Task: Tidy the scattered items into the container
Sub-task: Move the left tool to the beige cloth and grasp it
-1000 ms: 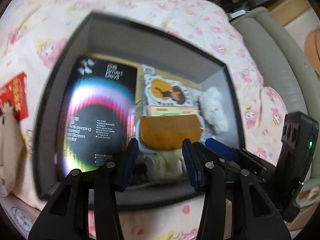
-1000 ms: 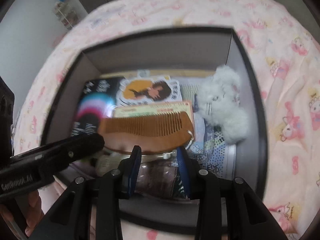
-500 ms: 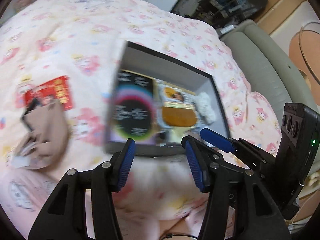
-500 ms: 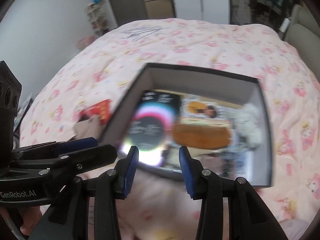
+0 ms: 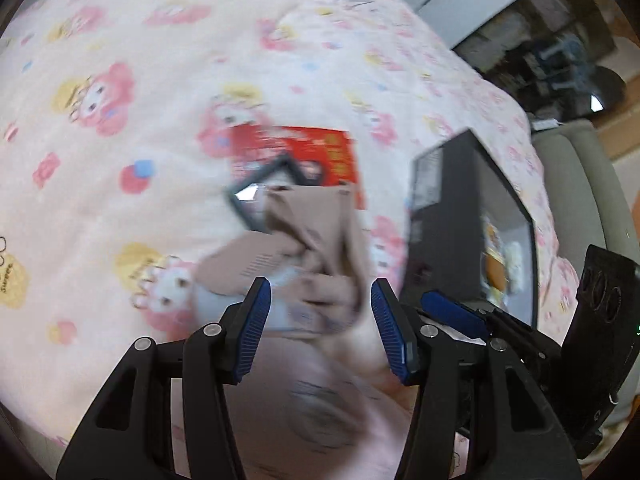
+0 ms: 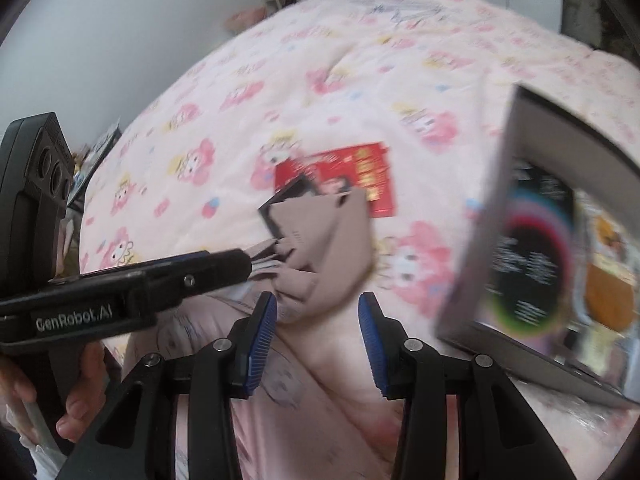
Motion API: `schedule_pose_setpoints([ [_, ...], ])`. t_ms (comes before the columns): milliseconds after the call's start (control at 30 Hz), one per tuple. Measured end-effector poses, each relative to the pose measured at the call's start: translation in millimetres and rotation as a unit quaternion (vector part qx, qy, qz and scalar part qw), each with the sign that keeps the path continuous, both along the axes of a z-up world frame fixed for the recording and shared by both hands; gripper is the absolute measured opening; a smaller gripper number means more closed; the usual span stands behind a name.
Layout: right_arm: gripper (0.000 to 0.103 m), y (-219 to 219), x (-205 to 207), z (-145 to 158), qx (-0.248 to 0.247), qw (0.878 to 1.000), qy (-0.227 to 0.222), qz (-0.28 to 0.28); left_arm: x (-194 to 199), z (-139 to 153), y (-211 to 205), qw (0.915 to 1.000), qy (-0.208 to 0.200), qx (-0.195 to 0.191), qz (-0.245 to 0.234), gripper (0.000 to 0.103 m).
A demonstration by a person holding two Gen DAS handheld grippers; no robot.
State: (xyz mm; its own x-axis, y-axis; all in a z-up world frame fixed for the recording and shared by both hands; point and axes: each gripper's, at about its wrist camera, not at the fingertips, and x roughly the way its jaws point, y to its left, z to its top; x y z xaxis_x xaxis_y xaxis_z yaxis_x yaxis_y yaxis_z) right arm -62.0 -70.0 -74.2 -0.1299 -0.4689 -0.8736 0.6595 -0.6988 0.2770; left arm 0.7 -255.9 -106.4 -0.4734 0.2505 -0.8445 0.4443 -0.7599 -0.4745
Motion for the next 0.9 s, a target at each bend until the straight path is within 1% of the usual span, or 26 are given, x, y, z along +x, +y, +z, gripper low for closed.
schedule_pose_setpoints([
  [100, 0.044, -21, -9, -26, 0.032, 0.999, -0.026, -0.001, -2, -18, -20, 0.9998, -0.021, 0.007, -0.001, 0.055],
  [167, 0.044, -30, -15, -43, 0.053, 0.998, -0.043, -0.006, -4, -29, -30, 0.9993, -0.037, 0.001, -0.002, 0.062],
  [233, 0.044, -35, -20, -60, 0.069, 0.995, -0.064, -0.015, -8, -43, -38, 0.9984, -0.056, 0.000, -0.005, 0.066],
  [300, 0.044, -38, -26, -77, 0.062, 0.993, -0.100, -0.016, -12, -56, -41, 0.9973, -0.070, 0.012, -0.021, 0.070],
  [333, 0.044, -37, -28, -82, 0.052, 0.992, -0.116, -0.016, -14, -65, -41, 0.9965, -0.074, 0.027, -0.030, 0.070],
  [367, 0.044, -37, -29, -85, 0.045, 0.991, -0.123, -0.016, -15, -72, -42, 0.9955, -0.076, 0.044, -0.036, 0.066],
  [400, 0.037, -38, -30, -86, 0.041, 0.992, -0.122, -0.014, -15, -75, -43, 0.9947, -0.075, 0.059, -0.038, 0.061],
  [433, 0.030, -38, -29, -84, 0.036, 0.992, -0.117, -0.010, -14, -76, -44, 0.9941, -0.068, 0.073, -0.042, 0.051],
  [467, 0.019, -38, -27, -80, 0.029, 0.994, -0.109, -0.005, -14, -73, -43, 0.9940, -0.058, 0.080, -0.047, 0.042],
  [500, 0.016, -37, -24, -75, 0.021, 0.995, -0.102, 0.002, -13, -67, -40, 0.9940, -0.046, 0.083, -0.054, 0.028],
  [533, 0.014, -37, -21, -69, 0.013, 0.995, -0.094, 0.007, -13, -59, -36, 0.9945, -0.033, 0.081, -0.058, 0.021],
  [567, 0.011, -35, -18, -61, 0.004, 0.996, -0.084, 0.013, -12, -50, -30, 0.9953, -0.021, 0.072, -0.062, 0.017],
  [667, 0.009, -21, -5, -28, -0.025, 0.998, -0.048, 0.017, -10, -19, -7, 0.9959, 0.012, 0.042, -0.079, 0.015],
  [733, 0.009, -3, -1, -7, -0.045, 0.999, -0.029, 0.010, -7, 2, 13, 0.9940, 0.038, 0.036, -0.096, 0.014],
  [800, 0.009, 26, 8, 14, -0.061, 0.998, -0.005, -0.006, -6, 18, 33, 0.9915, 0.058, 0.031, -0.113, 0.014],
  [867, 0.009, 51, 12, 27, -0.067, 0.997, 0.013, -0.029, -7, 32, 60, 0.9882, 0.070, 0.028, -0.134, 0.014],
  [900, 0.009, 72, 15, 32, -0.069, 0.996, 0.020, -0.044, -9, 36, 75, 0.9864, 0.075, 0.027, -0.144, 0.014],
])
